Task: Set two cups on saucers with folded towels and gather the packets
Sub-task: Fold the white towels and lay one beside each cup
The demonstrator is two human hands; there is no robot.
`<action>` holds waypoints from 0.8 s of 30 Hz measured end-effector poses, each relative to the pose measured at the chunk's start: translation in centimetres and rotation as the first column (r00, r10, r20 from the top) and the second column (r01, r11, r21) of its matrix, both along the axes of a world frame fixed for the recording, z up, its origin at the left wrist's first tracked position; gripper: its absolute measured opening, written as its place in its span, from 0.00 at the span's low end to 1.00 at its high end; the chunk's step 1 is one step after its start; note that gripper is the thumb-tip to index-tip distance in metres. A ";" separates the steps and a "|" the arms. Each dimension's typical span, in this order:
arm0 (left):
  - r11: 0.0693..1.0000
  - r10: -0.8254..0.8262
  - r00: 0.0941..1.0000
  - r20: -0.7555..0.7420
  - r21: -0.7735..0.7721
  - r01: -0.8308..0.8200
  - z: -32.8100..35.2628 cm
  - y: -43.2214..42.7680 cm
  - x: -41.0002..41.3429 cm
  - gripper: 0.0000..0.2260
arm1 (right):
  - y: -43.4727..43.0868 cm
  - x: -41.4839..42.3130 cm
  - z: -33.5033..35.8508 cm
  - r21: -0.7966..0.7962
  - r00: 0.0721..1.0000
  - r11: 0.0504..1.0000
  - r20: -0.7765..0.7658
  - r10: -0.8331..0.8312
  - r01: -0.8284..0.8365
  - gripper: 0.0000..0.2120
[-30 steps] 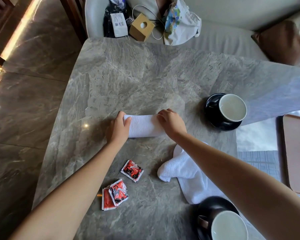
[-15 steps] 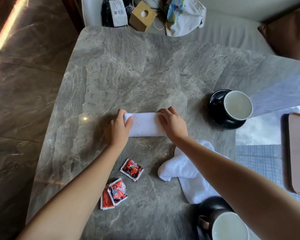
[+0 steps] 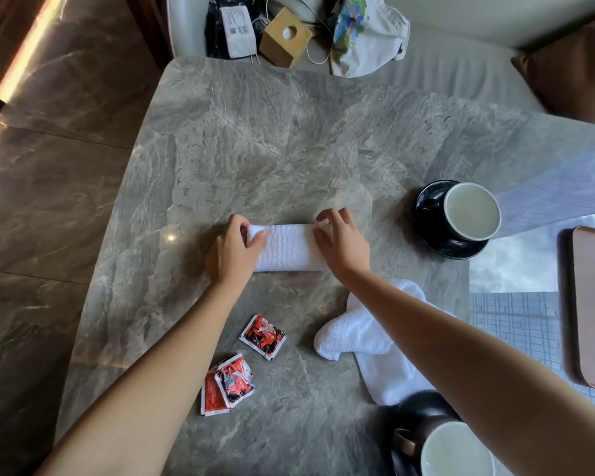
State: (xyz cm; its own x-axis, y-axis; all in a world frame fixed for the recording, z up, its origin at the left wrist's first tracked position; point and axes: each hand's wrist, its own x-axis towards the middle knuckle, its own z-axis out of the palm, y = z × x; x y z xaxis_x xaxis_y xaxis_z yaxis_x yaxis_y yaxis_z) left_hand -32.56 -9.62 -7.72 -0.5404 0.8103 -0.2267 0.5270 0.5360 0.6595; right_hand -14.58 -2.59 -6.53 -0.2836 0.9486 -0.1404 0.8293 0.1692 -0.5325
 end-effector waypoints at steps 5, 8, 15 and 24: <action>0.975 0.220 0.974 0.052 0.005 -0.221 1.3 -1.6 -0.1 0.15 | 0.6 -1.1 2.4 0.179 0.962 0.947 0.092 0.256 -0.268 0.17; 0.979 0.137 0.953 0.269 -0.184 -0.089 1.9 -3.8 0.3 0.12 | 0.7 -2.5 2.8 0.012 0.871 0.879 0.145 0.469 -0.476 0.19; 0.885 0.424 0.025 0.905 -0.408 -0.224 5.1 -4.6 6.0 0.16 | 1.3 -4.0 1.3 -0.256 0.906 0.899 0.143 0.398 -0.355 0.25; 0.821 0.510 0.171 0.843 -0.418 -0.389 3.1 -1.6 7.6 0.08 | 1.1 -0.9 1.7 -0.620 0.988 0.781 -0.153 -0.026 -0.076 0.10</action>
